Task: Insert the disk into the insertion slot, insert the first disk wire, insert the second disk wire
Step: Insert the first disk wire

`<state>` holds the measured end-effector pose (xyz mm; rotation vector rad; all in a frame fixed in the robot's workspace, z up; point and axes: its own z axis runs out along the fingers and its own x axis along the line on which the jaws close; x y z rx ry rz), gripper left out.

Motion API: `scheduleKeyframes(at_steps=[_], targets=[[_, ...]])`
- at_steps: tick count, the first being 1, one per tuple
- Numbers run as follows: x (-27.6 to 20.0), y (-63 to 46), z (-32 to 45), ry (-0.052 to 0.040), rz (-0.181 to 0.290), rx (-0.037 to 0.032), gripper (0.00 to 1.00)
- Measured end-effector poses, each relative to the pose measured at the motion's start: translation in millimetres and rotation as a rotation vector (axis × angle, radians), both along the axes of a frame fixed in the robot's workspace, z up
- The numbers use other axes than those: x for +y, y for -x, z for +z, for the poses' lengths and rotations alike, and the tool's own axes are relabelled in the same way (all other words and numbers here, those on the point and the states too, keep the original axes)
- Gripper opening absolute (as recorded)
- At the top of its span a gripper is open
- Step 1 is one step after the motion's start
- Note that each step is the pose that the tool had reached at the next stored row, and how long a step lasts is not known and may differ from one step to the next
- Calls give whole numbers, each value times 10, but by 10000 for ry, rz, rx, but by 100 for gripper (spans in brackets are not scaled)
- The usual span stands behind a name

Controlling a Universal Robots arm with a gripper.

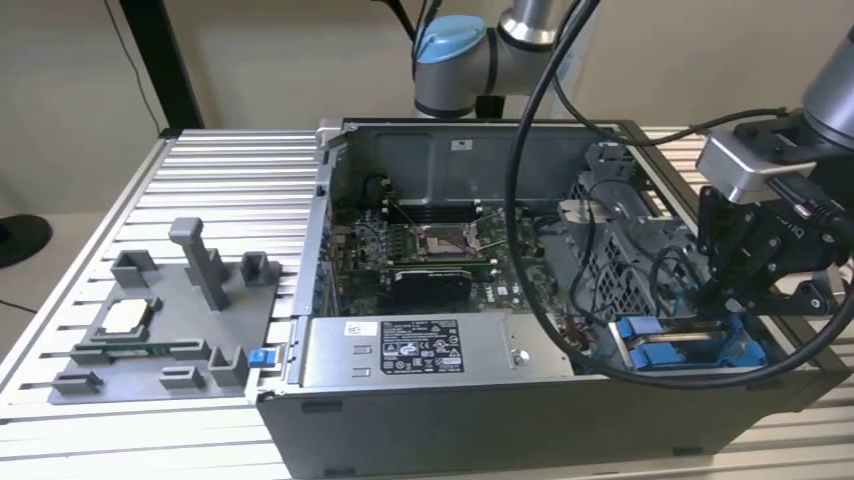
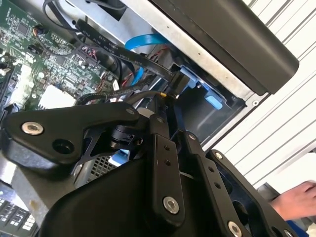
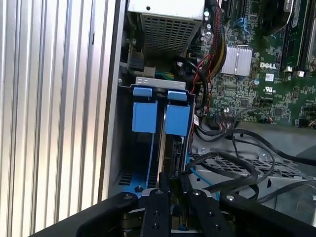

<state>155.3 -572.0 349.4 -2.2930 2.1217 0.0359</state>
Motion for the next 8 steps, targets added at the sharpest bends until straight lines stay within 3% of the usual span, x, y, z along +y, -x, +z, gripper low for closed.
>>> scheduleKeyframes(at_steps=[8], targets=[[26, -3, -32, 0, 1, -14, 0]])
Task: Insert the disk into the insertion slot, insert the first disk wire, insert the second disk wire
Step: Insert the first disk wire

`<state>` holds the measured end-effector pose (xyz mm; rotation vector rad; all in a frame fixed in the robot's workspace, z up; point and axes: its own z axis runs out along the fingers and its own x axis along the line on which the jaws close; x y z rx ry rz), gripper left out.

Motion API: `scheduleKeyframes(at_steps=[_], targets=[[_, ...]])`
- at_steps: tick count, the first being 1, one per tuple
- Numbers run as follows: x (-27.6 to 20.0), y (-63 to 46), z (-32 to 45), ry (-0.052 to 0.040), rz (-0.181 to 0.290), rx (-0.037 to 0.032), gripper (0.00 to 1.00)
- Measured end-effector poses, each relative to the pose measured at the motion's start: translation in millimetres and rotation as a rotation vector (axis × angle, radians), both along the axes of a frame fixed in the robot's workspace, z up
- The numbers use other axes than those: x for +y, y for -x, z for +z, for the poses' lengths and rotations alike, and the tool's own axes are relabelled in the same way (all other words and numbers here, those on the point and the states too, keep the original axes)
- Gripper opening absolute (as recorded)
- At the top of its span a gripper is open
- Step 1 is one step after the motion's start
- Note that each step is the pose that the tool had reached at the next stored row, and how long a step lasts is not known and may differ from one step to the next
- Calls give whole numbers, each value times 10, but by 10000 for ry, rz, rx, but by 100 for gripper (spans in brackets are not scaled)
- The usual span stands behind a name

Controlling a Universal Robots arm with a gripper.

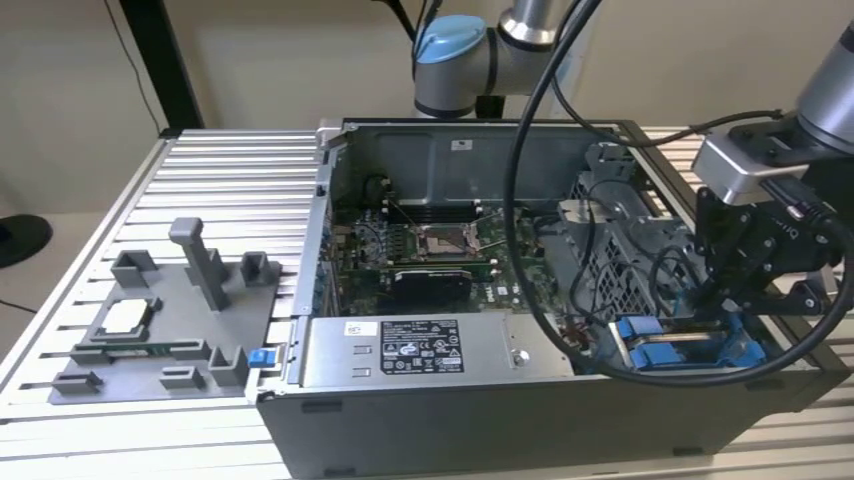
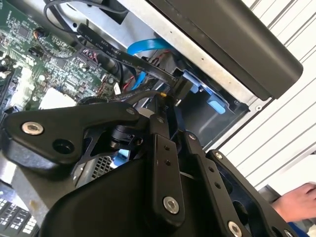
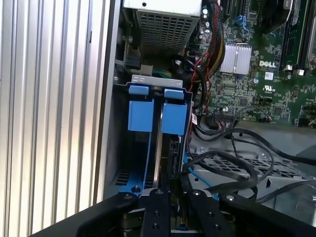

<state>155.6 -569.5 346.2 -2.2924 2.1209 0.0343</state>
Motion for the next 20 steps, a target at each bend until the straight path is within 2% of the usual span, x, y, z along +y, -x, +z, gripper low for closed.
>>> scheduleKeyframes(at_steps=[20], targets=[[15, -1, -55, 0, -55, -21, 0]])
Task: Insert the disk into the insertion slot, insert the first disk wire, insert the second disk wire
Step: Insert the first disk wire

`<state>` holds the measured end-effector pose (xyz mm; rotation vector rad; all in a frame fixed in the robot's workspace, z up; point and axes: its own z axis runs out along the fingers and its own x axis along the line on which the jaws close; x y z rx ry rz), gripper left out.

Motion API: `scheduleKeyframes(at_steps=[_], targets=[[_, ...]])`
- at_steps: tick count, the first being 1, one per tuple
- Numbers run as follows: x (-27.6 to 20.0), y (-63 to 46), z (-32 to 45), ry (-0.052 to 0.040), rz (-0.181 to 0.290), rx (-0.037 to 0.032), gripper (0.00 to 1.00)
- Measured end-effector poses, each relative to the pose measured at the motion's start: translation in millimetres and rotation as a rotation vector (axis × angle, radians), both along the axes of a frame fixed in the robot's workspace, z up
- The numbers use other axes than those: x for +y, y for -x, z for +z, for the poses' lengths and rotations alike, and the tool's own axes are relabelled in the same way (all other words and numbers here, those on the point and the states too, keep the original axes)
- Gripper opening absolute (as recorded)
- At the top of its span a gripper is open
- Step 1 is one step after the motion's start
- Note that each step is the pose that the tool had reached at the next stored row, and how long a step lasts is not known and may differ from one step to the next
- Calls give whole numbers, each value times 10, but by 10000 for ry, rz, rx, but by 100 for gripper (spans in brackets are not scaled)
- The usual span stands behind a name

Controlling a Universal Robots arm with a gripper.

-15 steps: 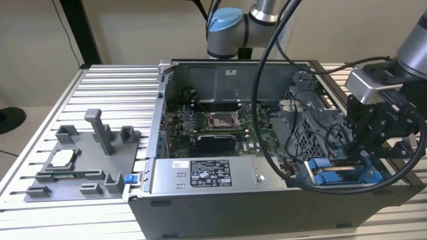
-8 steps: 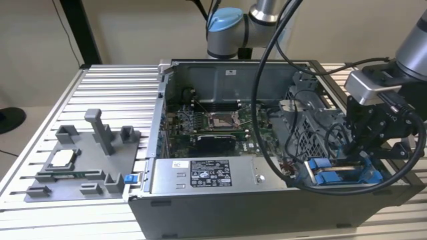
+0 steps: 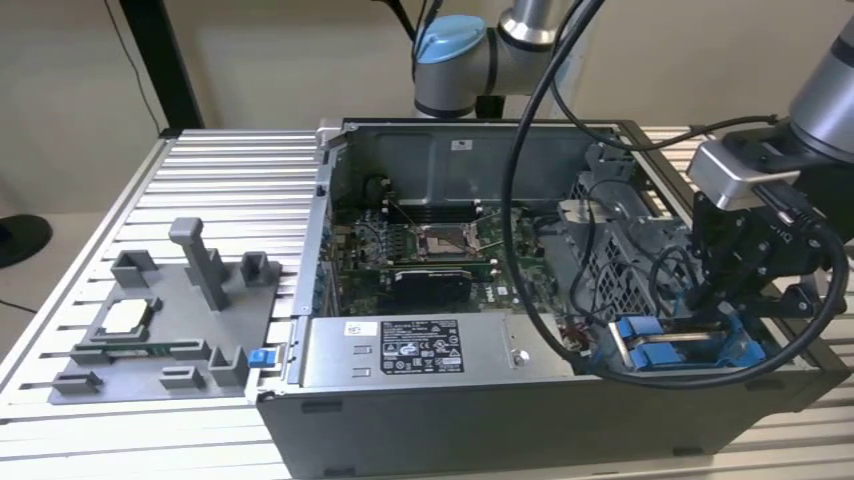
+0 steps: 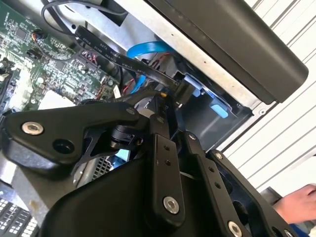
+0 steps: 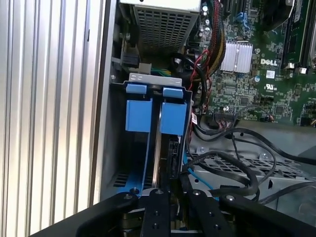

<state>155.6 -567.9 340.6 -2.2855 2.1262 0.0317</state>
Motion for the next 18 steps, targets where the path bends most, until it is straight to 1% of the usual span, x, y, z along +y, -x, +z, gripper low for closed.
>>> scheduleKeyframes(at_steps=[8, 12, 15, 18], targets=[[13, 0, -14, 0, -375, 0, 0], [18, 0, -41, 1, -503, 0, 0], [19, 0, -64, 9, -574, 0, 0], [19, 0, -69, 2, -575, 0, 0]])
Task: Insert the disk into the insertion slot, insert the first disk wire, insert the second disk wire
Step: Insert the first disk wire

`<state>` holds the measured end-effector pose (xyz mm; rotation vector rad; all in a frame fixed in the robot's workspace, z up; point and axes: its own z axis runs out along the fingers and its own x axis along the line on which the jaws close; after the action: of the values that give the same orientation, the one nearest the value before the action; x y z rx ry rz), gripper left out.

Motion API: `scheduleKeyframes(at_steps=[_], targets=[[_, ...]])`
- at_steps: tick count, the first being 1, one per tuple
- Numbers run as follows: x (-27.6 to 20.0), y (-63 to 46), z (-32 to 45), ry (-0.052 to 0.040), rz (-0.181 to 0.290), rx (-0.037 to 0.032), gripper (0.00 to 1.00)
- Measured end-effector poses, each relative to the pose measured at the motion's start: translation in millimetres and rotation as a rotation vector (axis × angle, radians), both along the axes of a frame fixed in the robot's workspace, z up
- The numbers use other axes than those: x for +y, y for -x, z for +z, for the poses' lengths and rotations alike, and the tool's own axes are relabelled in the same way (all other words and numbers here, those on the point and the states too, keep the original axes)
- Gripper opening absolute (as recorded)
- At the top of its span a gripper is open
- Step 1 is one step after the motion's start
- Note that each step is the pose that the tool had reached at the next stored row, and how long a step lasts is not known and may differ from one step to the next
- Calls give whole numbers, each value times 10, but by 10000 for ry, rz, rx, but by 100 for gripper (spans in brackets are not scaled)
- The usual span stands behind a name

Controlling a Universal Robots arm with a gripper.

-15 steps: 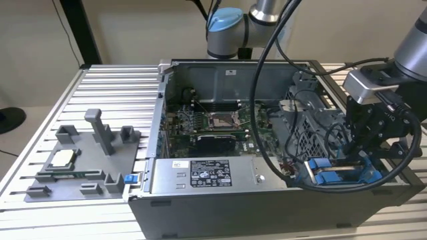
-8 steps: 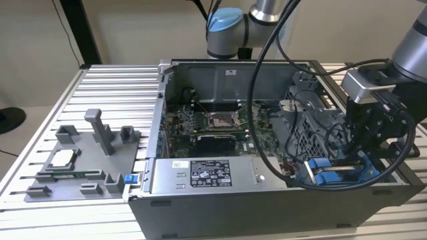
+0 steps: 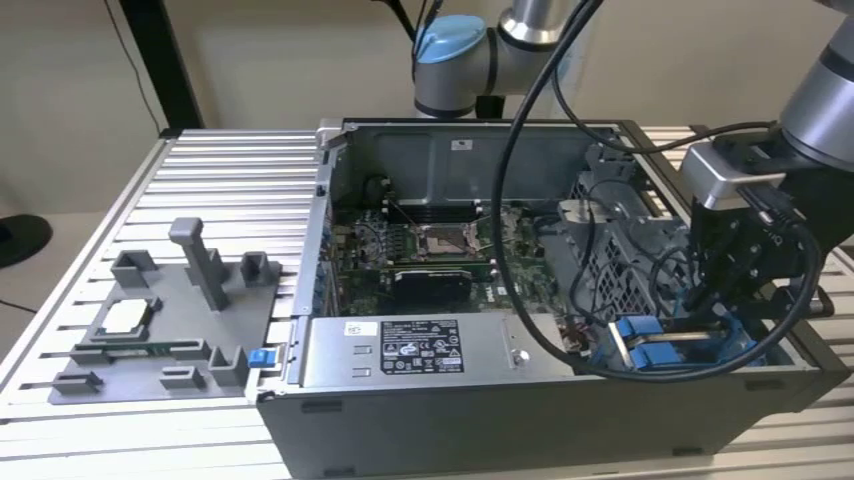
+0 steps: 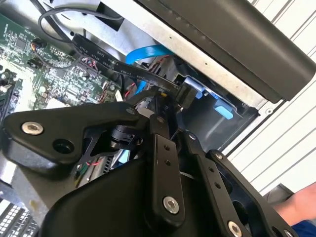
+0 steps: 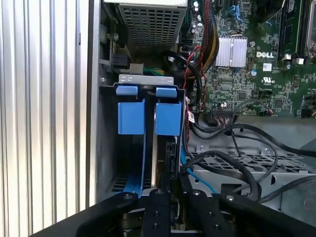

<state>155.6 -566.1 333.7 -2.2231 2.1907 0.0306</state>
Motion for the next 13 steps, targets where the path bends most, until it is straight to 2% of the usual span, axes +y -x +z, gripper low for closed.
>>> scheduleKeyframes(at_steps=[4, 9, 13], targets=[[1, 0, -3, 0, 0, 0, 0], [0, 0, -71, 4, 0, -1, 0], [1, 0, -77, 0, 0, 0, 0]])
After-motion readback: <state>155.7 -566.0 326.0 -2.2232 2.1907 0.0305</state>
